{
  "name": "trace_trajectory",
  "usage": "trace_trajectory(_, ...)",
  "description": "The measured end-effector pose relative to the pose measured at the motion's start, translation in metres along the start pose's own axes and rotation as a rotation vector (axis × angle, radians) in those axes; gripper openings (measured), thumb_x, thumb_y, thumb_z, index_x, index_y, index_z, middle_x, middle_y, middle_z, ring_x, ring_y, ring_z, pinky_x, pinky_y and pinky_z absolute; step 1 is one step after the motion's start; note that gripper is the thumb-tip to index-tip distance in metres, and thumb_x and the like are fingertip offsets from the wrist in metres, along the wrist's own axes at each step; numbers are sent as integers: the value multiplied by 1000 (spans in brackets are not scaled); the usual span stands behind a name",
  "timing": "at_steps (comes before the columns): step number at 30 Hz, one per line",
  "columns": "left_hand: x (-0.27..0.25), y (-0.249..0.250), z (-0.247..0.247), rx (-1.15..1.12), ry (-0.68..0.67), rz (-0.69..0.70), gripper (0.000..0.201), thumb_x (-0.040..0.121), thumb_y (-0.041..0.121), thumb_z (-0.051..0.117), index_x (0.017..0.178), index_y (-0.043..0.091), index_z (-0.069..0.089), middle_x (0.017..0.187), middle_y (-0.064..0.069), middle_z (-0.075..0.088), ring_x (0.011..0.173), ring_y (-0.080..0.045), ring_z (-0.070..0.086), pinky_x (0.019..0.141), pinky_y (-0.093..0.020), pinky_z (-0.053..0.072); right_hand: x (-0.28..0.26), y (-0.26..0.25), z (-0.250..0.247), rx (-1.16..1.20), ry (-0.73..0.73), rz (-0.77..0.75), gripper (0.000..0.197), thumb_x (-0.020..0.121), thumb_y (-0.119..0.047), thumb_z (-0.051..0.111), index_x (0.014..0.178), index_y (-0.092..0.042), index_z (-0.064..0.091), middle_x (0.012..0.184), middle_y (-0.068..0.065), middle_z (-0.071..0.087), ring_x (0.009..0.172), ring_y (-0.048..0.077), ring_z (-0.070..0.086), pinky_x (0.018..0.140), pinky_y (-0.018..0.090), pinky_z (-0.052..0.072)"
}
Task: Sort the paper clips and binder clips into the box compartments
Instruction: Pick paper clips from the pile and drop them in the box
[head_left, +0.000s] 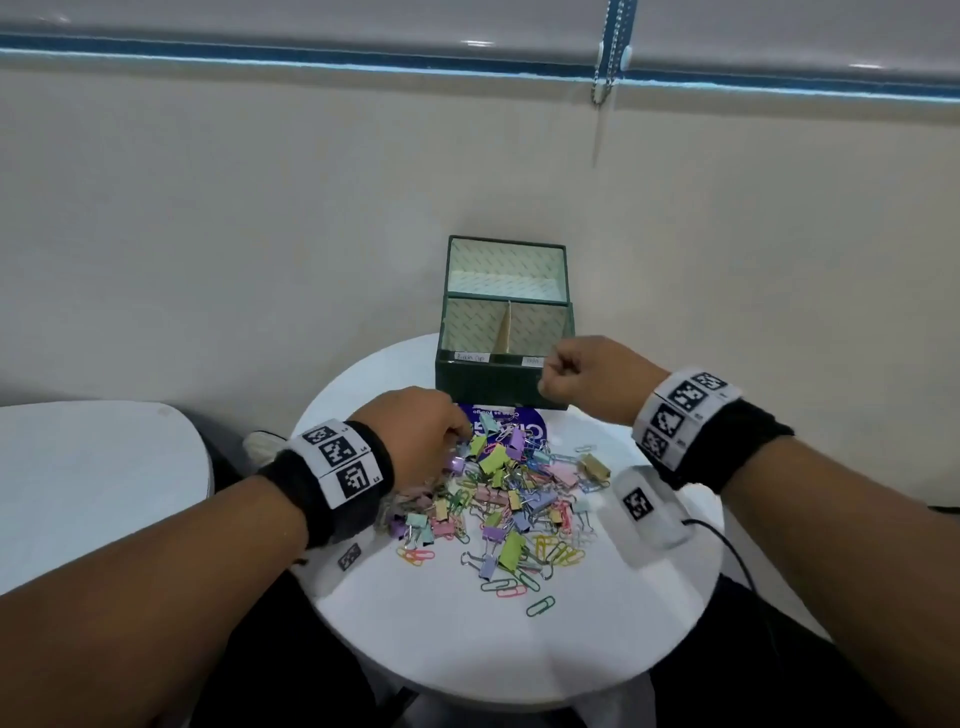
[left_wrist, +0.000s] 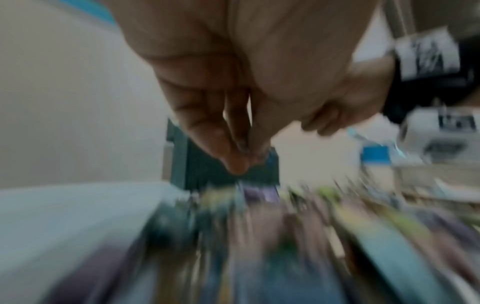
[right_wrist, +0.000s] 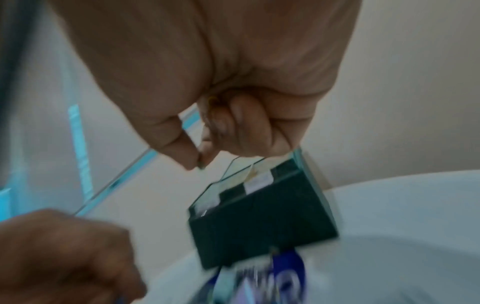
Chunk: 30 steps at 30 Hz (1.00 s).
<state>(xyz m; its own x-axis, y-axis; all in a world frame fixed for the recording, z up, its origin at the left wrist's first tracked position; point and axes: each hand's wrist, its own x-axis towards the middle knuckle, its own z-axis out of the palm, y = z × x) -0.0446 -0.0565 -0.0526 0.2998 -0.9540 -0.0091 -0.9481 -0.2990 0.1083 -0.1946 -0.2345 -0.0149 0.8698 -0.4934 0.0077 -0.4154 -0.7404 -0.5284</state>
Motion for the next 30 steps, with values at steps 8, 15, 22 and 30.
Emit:
trace_trajectory(8,72,6,-48,-612,219,-271,11,88,16,68,88,22,76,79,4,75,76,-14,73,79,-34,61,75,-2,-10,11,215,196,12,91,-7,59,96,-15,67,112,11,70,87,19,62,73,30,52)
trace_trajectory(15,133,20,-28,-726,281,-334,20,91,7,62,95,16,79,96,-6,77,87,-24,73,85,-36,59,71,8,-9,46,167,153,59,86,8,56,135,-26,60,142,1,57,123,19,58,84,22,46)
trace_trajectory(22,130,14,-31,-855,211,-209,31,94,-2,53,119,4,69,112,-13,72,106,-25,69,98,-42,53,17,36,2,87,192,66,26,87,0,56,82,-24,64,84,-7,65,82,17,62,68,24,45)
trace_trajectory(30,1,6,-36,-218,-37,71,3,89,31,71,90,33,70,89,17,65,83,1,61,76,-23,49,-43,49,26,-254,-264,6,14,77,-13,62,64,-17,59,56,-9,53,54,7,44,63,27,48)
